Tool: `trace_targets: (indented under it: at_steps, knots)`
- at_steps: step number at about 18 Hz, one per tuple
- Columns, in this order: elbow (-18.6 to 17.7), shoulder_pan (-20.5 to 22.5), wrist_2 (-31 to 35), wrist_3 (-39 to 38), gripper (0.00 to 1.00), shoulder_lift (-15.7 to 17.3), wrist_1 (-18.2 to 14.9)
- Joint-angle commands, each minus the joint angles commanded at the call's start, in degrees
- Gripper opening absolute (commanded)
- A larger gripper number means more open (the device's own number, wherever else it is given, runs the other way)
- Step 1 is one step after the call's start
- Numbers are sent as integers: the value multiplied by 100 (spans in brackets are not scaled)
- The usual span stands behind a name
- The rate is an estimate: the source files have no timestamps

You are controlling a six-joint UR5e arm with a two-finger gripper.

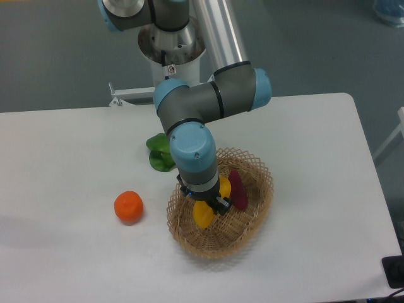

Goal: Place the mango in the basket
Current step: 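Lower the mango into the basket beside the purple sweet potato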

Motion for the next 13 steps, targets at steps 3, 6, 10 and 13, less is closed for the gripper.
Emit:
trace_targets:
  at_steps: [3,6,10,13]
  knots:
    - [-9,-122,0,-132,72,-35,272]
    - [-44,-158,0,-133,90,-27,334]
    - [-202,-150,-44,-141,100,88,518]
    - [-299,-132,-26,-308,100,141,817]
